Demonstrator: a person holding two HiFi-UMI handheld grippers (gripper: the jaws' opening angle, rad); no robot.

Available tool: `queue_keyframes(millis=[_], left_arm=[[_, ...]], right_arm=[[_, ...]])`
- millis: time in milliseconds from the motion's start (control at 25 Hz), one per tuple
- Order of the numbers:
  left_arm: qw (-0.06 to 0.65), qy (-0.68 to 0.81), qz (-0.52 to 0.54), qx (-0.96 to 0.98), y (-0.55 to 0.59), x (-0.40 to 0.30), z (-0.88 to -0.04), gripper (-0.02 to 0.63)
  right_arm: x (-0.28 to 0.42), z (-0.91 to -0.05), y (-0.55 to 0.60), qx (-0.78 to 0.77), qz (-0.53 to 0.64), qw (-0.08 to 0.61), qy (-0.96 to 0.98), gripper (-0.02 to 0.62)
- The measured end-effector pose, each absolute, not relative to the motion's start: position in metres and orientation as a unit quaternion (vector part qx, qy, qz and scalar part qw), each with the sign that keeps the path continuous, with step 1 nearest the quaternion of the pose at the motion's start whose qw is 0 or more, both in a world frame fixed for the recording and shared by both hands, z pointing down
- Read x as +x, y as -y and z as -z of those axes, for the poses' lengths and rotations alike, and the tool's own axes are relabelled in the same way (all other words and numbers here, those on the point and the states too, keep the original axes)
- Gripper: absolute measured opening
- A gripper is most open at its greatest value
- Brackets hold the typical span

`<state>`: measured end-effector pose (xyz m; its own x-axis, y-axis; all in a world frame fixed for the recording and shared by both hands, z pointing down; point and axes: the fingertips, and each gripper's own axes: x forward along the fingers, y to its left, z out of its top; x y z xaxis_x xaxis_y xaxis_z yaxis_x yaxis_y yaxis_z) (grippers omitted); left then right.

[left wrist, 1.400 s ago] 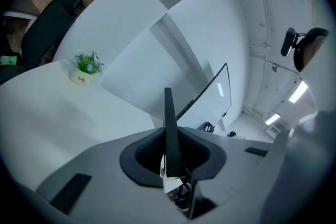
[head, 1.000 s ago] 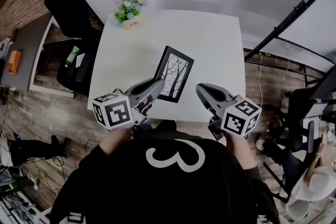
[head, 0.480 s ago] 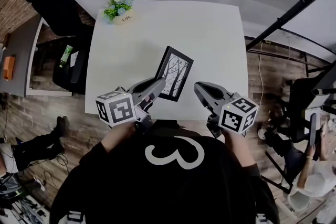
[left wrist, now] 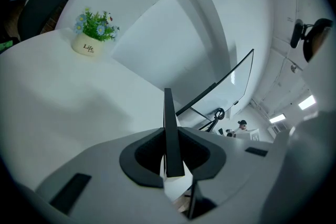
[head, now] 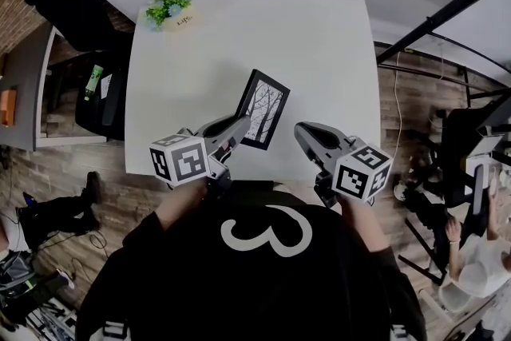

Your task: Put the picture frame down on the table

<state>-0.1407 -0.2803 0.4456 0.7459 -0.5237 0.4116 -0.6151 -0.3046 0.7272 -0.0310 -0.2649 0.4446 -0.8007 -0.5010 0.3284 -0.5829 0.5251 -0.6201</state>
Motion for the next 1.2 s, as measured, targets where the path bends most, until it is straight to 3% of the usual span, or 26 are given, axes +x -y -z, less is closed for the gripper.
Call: queue_keyframes(millis=[1200], left_arm=[[0.519, 0.358, -0.080, 0.772, 0.277, -0.145, -0.519, 0.080]], right_arm=[[-0.043, -0.523, 0.245, 0.311, -0.452, 0.097, 0.831, 0.025]])
